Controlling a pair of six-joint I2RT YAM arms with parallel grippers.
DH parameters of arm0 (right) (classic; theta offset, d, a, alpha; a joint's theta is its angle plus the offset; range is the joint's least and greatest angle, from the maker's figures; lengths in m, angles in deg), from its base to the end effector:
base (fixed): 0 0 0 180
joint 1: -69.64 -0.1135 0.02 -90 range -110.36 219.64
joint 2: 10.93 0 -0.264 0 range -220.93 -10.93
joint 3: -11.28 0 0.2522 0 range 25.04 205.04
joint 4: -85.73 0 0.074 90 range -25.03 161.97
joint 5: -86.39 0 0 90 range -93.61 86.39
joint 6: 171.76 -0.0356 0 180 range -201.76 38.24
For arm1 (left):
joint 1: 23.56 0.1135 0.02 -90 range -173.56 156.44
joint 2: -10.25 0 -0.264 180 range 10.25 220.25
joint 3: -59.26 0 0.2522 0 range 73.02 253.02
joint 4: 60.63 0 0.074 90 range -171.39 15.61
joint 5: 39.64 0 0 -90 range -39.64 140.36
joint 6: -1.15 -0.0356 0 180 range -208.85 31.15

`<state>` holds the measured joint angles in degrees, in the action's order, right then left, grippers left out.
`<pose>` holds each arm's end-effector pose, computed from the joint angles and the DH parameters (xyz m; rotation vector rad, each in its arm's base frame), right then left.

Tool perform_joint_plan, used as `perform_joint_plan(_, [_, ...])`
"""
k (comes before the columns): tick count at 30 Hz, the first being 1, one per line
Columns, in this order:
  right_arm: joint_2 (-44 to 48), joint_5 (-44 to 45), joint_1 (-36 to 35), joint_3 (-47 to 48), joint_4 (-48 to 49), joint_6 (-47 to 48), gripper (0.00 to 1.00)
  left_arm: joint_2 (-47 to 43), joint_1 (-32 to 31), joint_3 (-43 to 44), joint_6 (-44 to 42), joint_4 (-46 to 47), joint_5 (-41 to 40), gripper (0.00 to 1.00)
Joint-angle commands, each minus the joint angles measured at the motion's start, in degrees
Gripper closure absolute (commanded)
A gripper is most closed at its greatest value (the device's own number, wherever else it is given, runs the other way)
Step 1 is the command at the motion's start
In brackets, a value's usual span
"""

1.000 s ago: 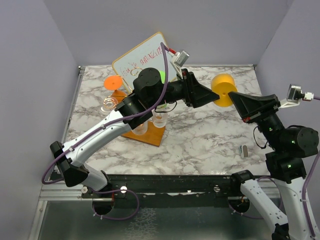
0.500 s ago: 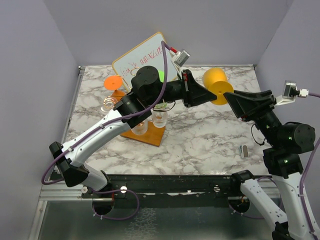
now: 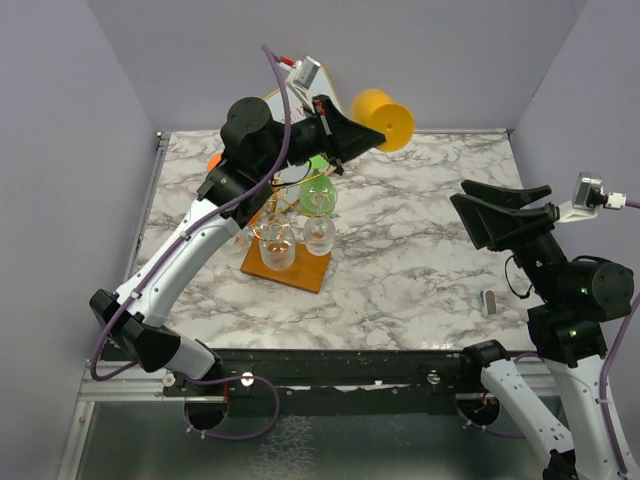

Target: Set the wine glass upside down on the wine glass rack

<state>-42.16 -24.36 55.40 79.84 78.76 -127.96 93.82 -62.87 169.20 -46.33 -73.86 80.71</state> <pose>0.0816 0.0337 0.4575 -0.0347 1.1467 1.1326 0.2349 -0.2156 0.5117 0.4622 1.4870 -1.5183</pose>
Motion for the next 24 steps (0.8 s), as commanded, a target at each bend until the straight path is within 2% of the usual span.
perform_joint_plan(1, [1.4, 1.8, 0.0, -1.4, -0.2, 0.5, 0.20, -1.1, 6.8, 2.5, 1.3, 2.0, 1.7, 1.00])
perform_joint_plan(8, [1.5, 1.9, 0.0, -2.1, -0.2, -0.2, 0.21, 0.7, 17.3, 3.4, 8.2, 2.8, 1.3, 1.00])
perform_joint_plan(15, [1.3, 2.3, 0.0, -2.5, -0.8, -0.1, 0.21, -2.2, 27.4, -8.9, 21.8, 7.8, -1.5, 1.00])
perform_joint_plan(19, [0.8, 2.1, 0.0, -3.1, -0.5, -0.7, 0.21, -4.4, 30.1, -13.3, 24.8, 8.3, -4.2, 1.00])
perform_joint_plan(24, [0.5, 1.5, 0.0, -3.9, -0.5, -1.6, 0.22, -6.3, 30.5, -14.4, 24.5, 2.2, -9.3, 1.00])
